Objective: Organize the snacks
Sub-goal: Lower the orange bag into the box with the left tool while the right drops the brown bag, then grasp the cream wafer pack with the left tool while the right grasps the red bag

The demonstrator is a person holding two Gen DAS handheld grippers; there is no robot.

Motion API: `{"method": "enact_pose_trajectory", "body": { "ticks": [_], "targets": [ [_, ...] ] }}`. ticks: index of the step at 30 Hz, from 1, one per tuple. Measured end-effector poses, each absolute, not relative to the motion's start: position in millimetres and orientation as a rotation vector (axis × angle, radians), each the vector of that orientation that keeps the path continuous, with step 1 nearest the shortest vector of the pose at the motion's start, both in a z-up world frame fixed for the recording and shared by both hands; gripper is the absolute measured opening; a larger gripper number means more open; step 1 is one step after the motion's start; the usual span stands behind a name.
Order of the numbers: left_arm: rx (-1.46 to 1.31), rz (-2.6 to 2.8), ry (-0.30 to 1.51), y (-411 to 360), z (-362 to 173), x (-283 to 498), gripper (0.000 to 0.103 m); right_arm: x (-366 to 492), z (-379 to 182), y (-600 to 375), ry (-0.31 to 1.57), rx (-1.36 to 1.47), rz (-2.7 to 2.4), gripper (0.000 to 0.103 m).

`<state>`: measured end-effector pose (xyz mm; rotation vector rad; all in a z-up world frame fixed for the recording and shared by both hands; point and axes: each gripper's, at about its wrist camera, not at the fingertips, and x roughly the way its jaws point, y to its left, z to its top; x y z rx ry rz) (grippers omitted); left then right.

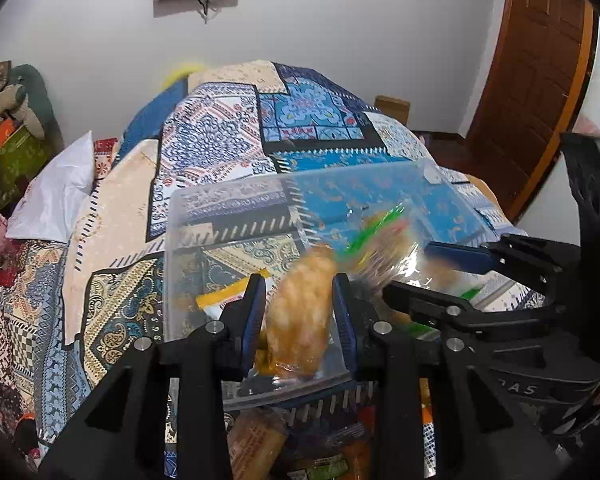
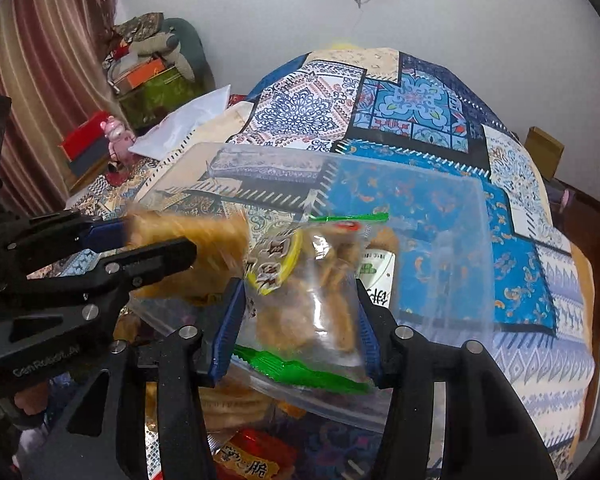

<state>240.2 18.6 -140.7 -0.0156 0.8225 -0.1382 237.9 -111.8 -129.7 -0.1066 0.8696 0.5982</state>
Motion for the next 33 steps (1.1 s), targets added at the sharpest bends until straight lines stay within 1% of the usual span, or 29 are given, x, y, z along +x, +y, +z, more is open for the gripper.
{"method": "enact_pose_trajectory", "body": {
  "ticks": [3,10,13,14,15,16,17,18,23,30,31,33],
  "targets": [
    [-0.025,-0.14,0.812,20,-134,236,0.035,234,-125,-115,0.856,-0.104,0.579,0.052],
    [-0.032,-0.123,0.76,26,-110,210,0.036,218,-99,-132,0.799,-0.058,0.576,0.053],
    [-0.032,-0.112,0.743,31,-102,195,0.041,206,-87,-139,0.769,-0.051,0.575,0.053],
    [-0.033,-0.108,0.738,34,-100,190,0.045,201,-83,-141,0.761,-0.048,0.576,0.053],
    [-0.034,-0.102,0.735,36,-99,186,0.051,196,-79,-143,0.752,-0.045,0.58,0.054],
    [-0.035,-0.094,0.732,38,-99,181,0.053,193,-77,-143,0.747,-0.045,0.582,0.055],
    [-0.035,-0.084,0.729,41,-99,176,0.054,188,-74,-144,0.741,-0.046,0.583,0.059],
    [-0.032,-0.078,0.731,43,-100,172,0.054,182,-71,-145,0.729,-0.048,0.581,0.06],
    [-0.04,-0.047,0.783,57,-114,155,0.054,162,-72,-143,0.724,-0.063,0.592,0.061],
    [-0.061,-0.022,0.859,71,-146,139,0.054,143,-92,-135,0.785,-0.075,0.62,0.062],
    [-0.058,-0.018,0.872,72,-153,138,0.054,140,-96,-134,0.797,-0.07,0.625,0.063],
    [-0.056,-0.012,0.899,73,-164,138,0.054,138,-106,-128,0.824,-0.071,0.627,0.07]
  ]
}}
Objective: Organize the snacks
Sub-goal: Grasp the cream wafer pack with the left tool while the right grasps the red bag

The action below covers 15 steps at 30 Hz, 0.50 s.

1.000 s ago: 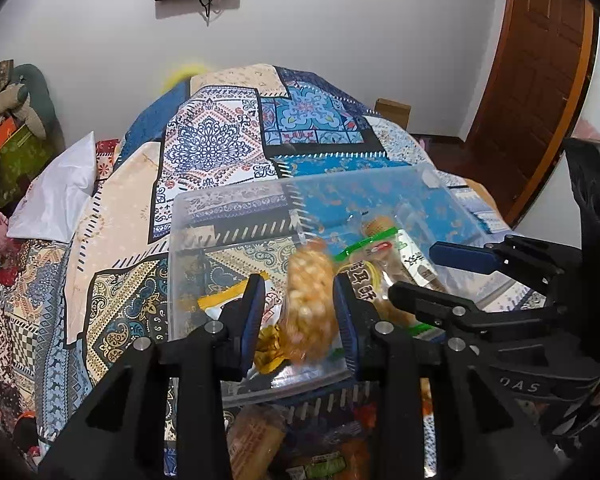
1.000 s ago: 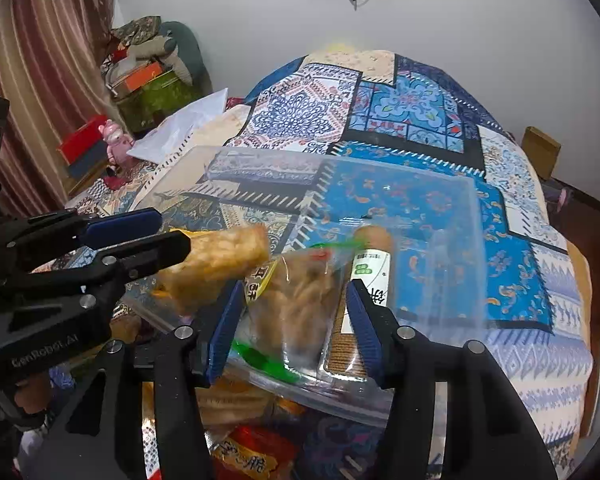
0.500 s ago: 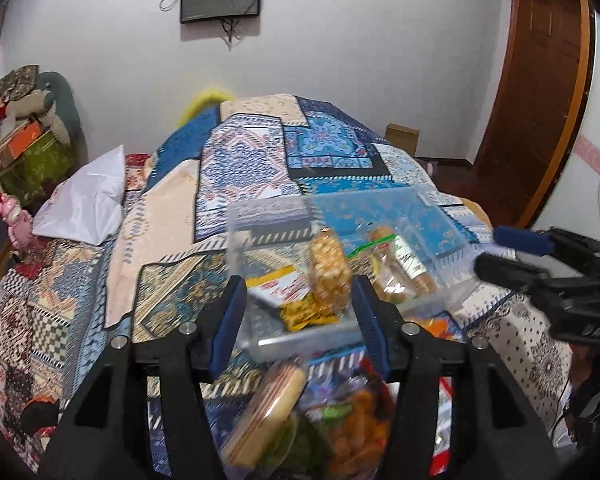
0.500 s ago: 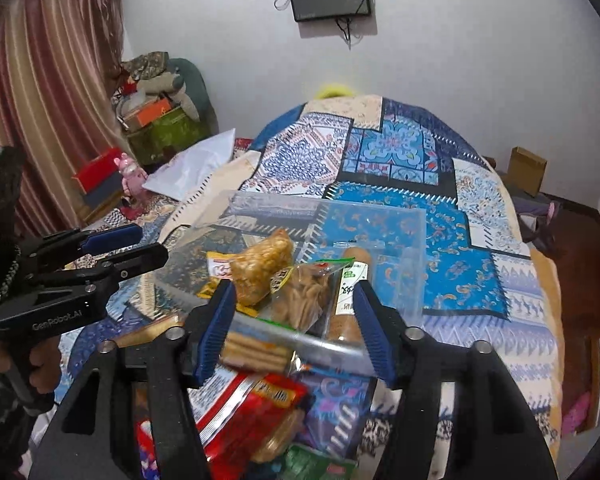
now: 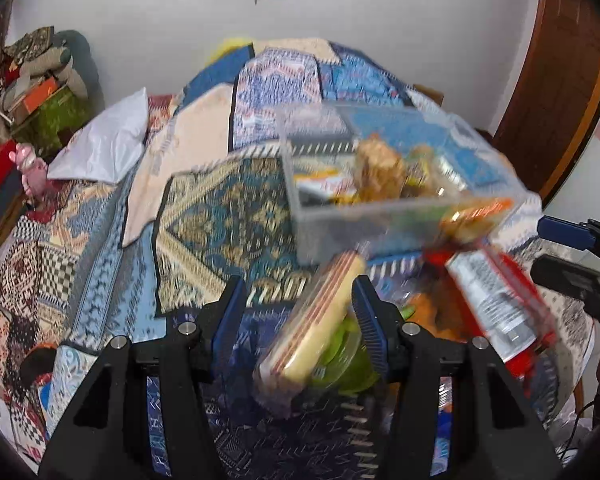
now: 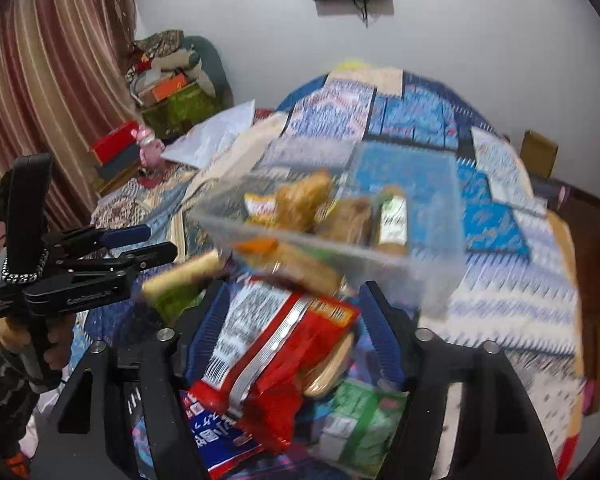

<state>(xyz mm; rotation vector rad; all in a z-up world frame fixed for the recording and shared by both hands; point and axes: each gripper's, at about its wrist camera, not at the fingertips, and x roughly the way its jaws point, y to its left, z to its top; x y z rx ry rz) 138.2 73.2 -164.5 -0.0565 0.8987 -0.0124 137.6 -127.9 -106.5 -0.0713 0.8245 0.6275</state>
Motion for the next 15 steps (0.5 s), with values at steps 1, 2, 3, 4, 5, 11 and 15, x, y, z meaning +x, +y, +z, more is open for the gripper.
{"method": "enact_pose_trajectory", "body": {
  "ticks": [1,2,3,4,5,11,15],
  "targets": [
    [-0.058,-0.009,0.91,74,-170,139,0.054,136,-110,-125,0.833,-0.077,0.627,0.071],
    [-0.063,-0.008,0.92,75,-173,139,0.054,135,-114,-121,0.841,-0.086,0.625,0.071],
    [-0.072,-0.012,0.929,76,-177,141,0.055,135,-119,-116,0.853,-0.097,0.626,0.071],
    [-0.092,-0.027,0.933,77,-180,143,0.055,135,-123,-111,0.866,-0.104,0.629,0.071],
    [-0.099,-0.033,0.938,77,-182,145,0.055,134,-125,-109,0.874,-0.107,0.629,0.071],
    [-0.109,-0.061,0.95,69,-190,154,0.055,133,-138,-98,0.889,-0.136,0.615,0.086],
    [-0.12,-0.065,0.954,69,-193,158,0.06,130,-140,-104,0.882,-0.157,0.616,0.086]
  ]
}}
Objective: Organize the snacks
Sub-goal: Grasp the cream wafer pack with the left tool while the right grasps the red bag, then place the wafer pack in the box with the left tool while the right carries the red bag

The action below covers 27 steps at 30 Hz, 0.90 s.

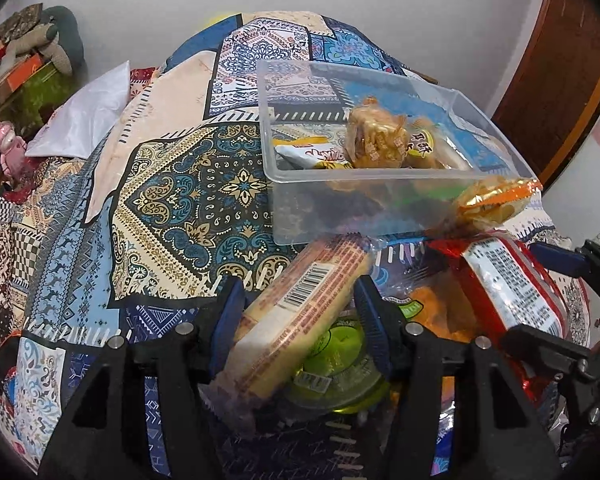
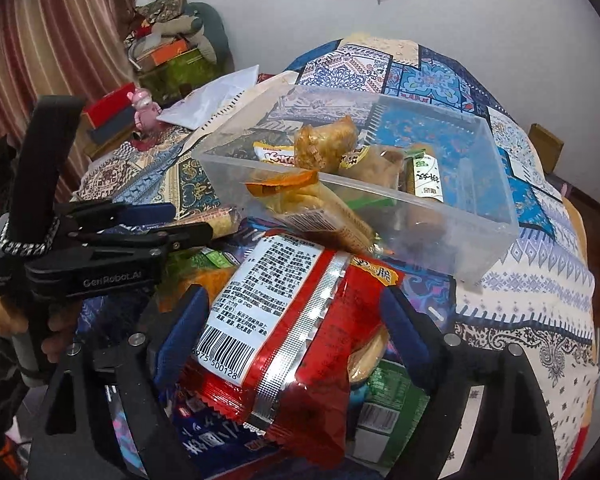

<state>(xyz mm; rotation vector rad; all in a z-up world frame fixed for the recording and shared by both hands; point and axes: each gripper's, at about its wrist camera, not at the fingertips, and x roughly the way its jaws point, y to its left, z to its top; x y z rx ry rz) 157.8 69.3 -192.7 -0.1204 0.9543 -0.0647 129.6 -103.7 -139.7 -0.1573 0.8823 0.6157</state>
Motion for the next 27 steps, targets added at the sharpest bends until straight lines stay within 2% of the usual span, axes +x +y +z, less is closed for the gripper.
{"method": "enact_pose_trajectory", "body": {
  "ticks": [3,8,11,14,23,27],
  "targets": [
    [-0.148,-0.062,0.962,76,-195,158,0.065,129,-142,-113,0.893,-0.138,0.612,0.086],
    [-0.211,-0.046,0.961,94,-197,146,0.065,131,-152,-133,0.943,-0.071,0.615,0.085],
    [-0.259,-0.039,0.967,106,-199,135,0.061,131,-157,-143,0.963,-0.017,0.628,0.084],
    [-0.264,-0.003,0.968,114,-201,122,0.053,129,-158,-147,0.965,0.006,0.646,0.07],
    [-0.111,0.04,0.976,99,-206,104,0.05,126,-154,-151,0.951,0.004,0.633,0.067],
    [-0.147,0.03,0.996,104,-215,119,0.05,129,-154,-155,0.948,0.009,0.627,0.065]
  ]
}}
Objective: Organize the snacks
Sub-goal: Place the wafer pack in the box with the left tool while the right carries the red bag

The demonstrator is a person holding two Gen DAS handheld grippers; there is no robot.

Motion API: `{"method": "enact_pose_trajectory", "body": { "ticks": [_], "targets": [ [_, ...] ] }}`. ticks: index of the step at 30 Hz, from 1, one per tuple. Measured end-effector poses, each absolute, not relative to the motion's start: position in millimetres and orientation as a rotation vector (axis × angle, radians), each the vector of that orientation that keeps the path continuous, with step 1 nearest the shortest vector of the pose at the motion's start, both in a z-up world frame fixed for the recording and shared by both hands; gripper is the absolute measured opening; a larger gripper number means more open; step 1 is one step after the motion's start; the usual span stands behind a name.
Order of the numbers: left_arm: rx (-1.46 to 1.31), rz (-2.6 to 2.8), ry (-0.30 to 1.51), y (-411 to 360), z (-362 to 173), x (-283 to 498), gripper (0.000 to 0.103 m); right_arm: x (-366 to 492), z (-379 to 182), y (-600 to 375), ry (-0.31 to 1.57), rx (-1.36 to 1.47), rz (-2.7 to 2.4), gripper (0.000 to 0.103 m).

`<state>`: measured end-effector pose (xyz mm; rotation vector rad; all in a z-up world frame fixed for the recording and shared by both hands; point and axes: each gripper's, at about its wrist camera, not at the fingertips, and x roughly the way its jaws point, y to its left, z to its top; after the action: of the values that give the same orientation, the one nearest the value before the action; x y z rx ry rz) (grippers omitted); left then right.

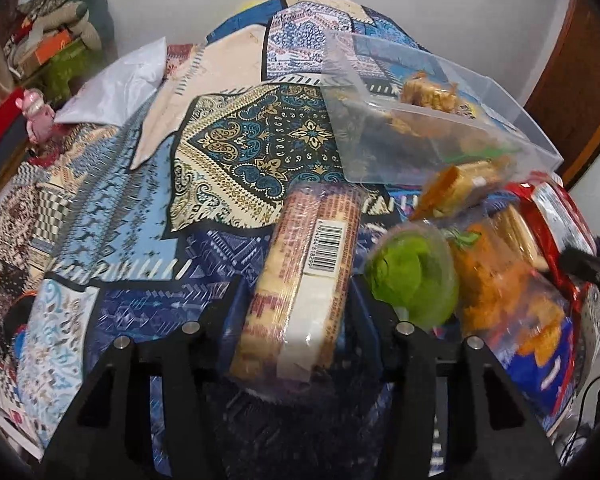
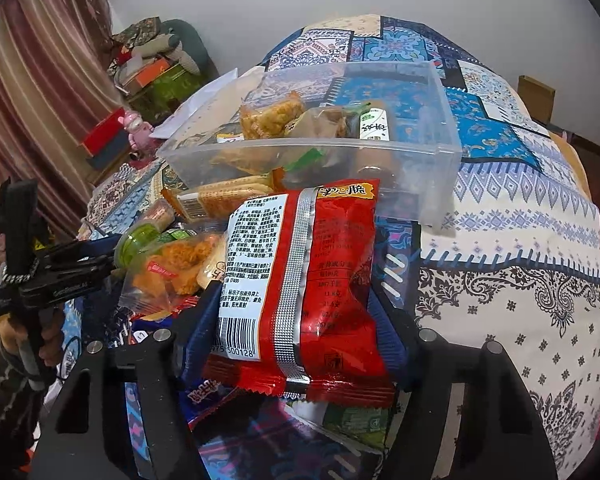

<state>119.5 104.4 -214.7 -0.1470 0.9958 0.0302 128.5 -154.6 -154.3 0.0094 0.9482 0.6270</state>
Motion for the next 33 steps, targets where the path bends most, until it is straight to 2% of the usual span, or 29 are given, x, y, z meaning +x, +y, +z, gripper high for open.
{"method": "enact_pose_trajectory", "body": {
  "ticks": [3,6,11,25,33],
  "targets": [
    [-0.198,0.015,0.995,109,-222,130,0.05,128,-154,-155,0.941,0.005,0.626,0.064],
    [-0.204,0.017,0.978,108,-222,129,0.045,126,-151,-155,0.93,0.001,0.622,0.063],
    [-0.169,0.042,0.96,102,-215,119,0.045,122,-142,-163,0.897,0.018,0.621,0.061],
    [-0.148,0.004,0.756,88,-128,108,0.045,122,-90,-187,0.741,0.061,0.574,0.061],
    [-0.145,-0.047,0.73,73,-107,141,0.045,149,-76,-184,0.688,0.032,0.544,0.061]
  ]
}}
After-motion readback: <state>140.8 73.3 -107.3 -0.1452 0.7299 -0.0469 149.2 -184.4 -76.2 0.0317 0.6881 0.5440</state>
